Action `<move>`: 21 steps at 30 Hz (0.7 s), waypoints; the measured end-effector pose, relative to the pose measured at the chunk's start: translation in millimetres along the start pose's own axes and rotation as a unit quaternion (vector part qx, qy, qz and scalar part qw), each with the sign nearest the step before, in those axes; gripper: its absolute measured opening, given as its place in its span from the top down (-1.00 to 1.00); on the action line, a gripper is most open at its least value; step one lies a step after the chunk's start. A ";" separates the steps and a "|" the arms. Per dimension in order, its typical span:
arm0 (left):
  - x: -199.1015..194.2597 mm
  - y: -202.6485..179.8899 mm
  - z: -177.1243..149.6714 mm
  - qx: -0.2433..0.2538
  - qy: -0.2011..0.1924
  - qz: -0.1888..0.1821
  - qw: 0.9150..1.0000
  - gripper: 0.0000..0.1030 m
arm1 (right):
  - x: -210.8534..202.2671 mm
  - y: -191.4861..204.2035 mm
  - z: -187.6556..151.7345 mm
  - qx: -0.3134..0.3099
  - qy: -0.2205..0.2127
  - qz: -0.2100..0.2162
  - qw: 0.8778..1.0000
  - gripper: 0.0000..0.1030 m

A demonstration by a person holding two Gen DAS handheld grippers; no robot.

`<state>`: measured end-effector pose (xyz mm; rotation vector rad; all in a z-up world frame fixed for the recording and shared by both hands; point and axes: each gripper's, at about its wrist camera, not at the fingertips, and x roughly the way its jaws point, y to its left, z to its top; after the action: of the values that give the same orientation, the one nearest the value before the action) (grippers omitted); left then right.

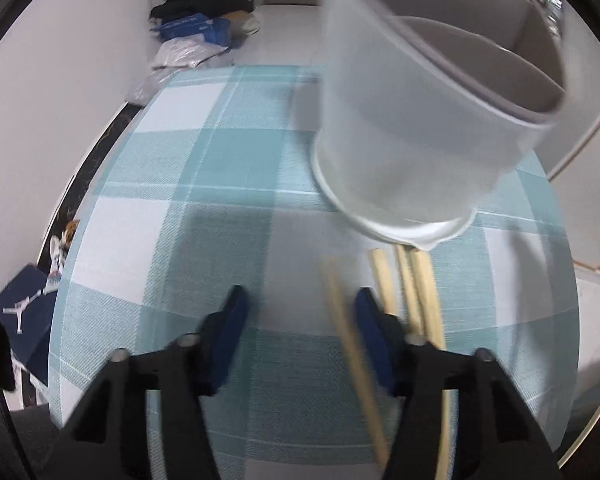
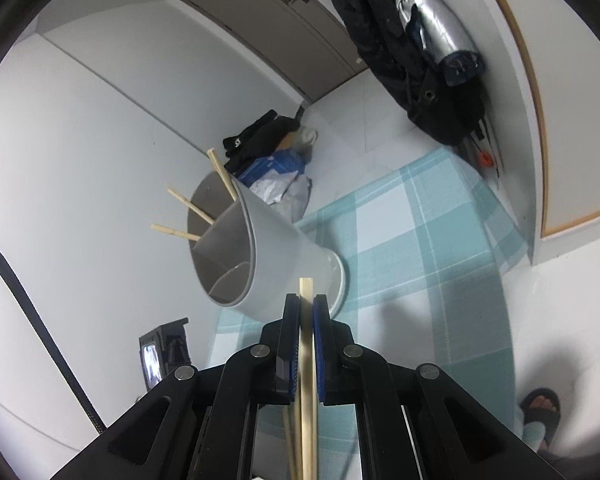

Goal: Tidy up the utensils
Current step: 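Lift the right gripper's chopstick while the left gripper grasps a chopstick from the pile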

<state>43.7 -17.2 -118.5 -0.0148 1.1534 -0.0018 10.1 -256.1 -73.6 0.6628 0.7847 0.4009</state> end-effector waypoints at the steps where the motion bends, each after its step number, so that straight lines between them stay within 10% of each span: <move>1: -1.6 -3.9 -0.5 0.005 0.001 -0.005 1.000 0.45 | -1.4 0.0 1.3 -0.004 -0.003 -0.003 1.000 0.89; 5: -2.0 -7.3 0.9 -0.005 0.008 -0.035 0.999 0.92 | -8.4 1.8 2.9 -0.018 -0.013 -0.006 1.000 0.89; 11: -5.4 10.4 5.3 -0.054 0.001 -0.072 0.996 0.96 | -12.7 -1.6 3.0 -0.017 -0.020 -0.005 1.000 0.89; 21: -72.2 20.7 8.1 -0.065 -0.134 -0.118 0.982 0.96 | -21.2 19.6 -1.1 -0.068 -0.047 -0.016 0.996 0.89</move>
<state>21.7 4.2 -49.6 -0.2601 0.8762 -0.1313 -6.2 -253.2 -49.9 0.5371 0.6726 0.3869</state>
